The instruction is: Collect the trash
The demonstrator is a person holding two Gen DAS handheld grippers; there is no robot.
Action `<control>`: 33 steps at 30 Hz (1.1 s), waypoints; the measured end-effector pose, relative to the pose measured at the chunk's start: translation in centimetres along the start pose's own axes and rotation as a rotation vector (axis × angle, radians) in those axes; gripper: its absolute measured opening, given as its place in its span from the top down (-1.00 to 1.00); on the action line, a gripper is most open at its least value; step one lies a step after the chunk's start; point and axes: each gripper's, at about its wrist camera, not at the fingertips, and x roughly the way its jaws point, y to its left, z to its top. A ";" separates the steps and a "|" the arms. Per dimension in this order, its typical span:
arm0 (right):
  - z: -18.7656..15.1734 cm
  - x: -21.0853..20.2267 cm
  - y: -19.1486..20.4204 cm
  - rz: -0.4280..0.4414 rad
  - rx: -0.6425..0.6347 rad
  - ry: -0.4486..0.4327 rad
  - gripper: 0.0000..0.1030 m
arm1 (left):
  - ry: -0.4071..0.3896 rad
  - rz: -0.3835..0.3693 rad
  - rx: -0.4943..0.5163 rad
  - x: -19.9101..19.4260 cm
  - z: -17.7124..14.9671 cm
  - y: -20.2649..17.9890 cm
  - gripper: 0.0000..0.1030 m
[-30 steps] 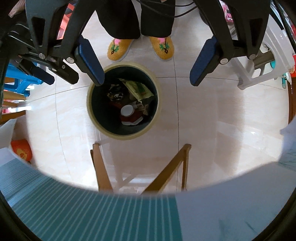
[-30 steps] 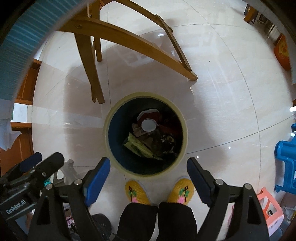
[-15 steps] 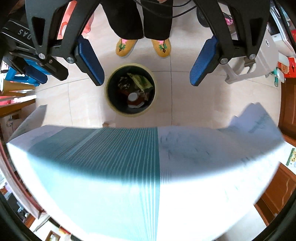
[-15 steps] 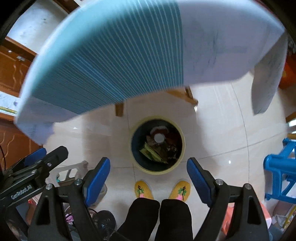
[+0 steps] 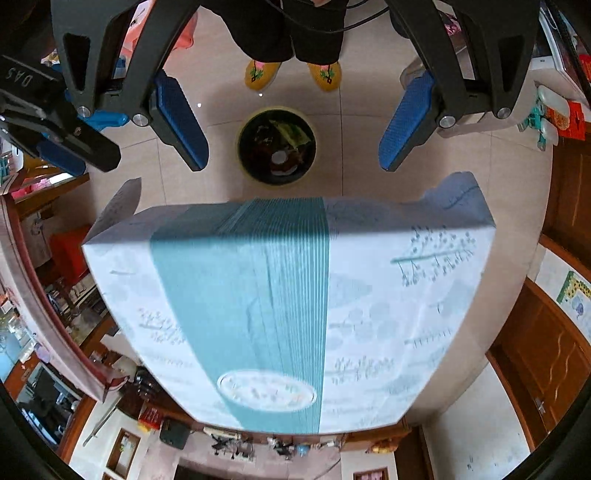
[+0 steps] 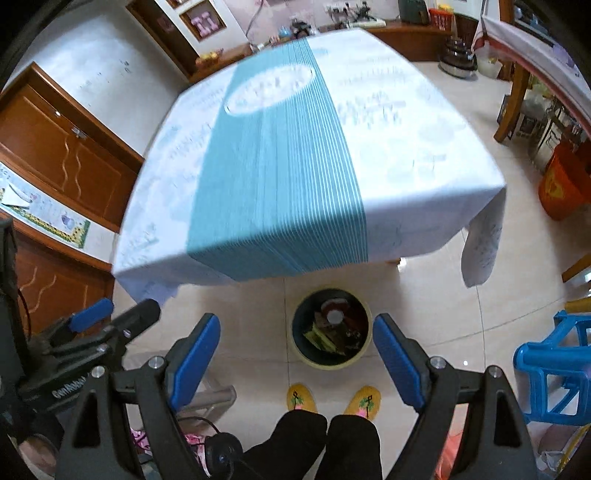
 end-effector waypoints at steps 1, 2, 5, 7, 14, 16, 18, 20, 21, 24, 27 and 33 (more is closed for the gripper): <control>0.2 -0.9 0.3 0.000 -0.008 -0.014 -0.66 | -0.012 0.002 0.000 -0.7 0.1 -0.2 -0.79; 0.4 -1.7 0.5 -0.001 -0.018 -0.029 -0.66 | -0.025 0.003 0.001 -1.4 0.2 -0.4 -0.79; 0.8 -3.7 1.6 -0.015 -0.052 -0.076 -0.66 | -0.056 0.007 0.002 -3.0 0.2 -0.9 -0.79; 1.2 -4.6 2.1 -0.028 -0.068 -0.101 -0.66 | -0.070 0.008 0.001 -3.9 0.3 -0.8 -0.79; 1.1 -6.1 3.2 -0.024 -0.092 -0.147 -0.66 | -0.119 0.021 -0.002 -5.8 0.4 -0.9 -0.79; 1.0 -6.4 3.3 -0.021 -0.094 -0.154 -0.66 | -0.133 0.027 -0.003 -6.2 0.3 -0.9 -0.79; 1.0 -6.6 3.3 -0.018 -0.096 -0.164 -0.66 | -0.138 0.027 -0.009 -6.5 0.2 -0.8 -0.79; 0.9 -6.9 3.4 -0.018 -0.098 -0.173 -0.66 | -0.144 0.030 -0.012 -6.8 0.1 -0.8 -0.79; 0.8 -7.1 3.5 -0.018 -0.100 -0.177 -0.66 | -0.150 0.034 -0.012 -7.0 0.0 -0.8 -0.79; 0.6 -7.4 3.5 -0.016 -0.105 -0.187 -0.66 | -0.160 0.040 -0.018 -7.3 -0.3 -0.7 -0.79; 0.4 -7.6 3.6 -0.013 -0.109 -0.192 -0.66 | -0.156 0.037 -0.023 -7.4 -0.6 -0.6 -0.79; 0.2 -7.8 3.7 -0.014 -0.124 -0.205 -0.66 | -0.164 0.036 -0.029 -7.6 -0.9 -0.4 -0.79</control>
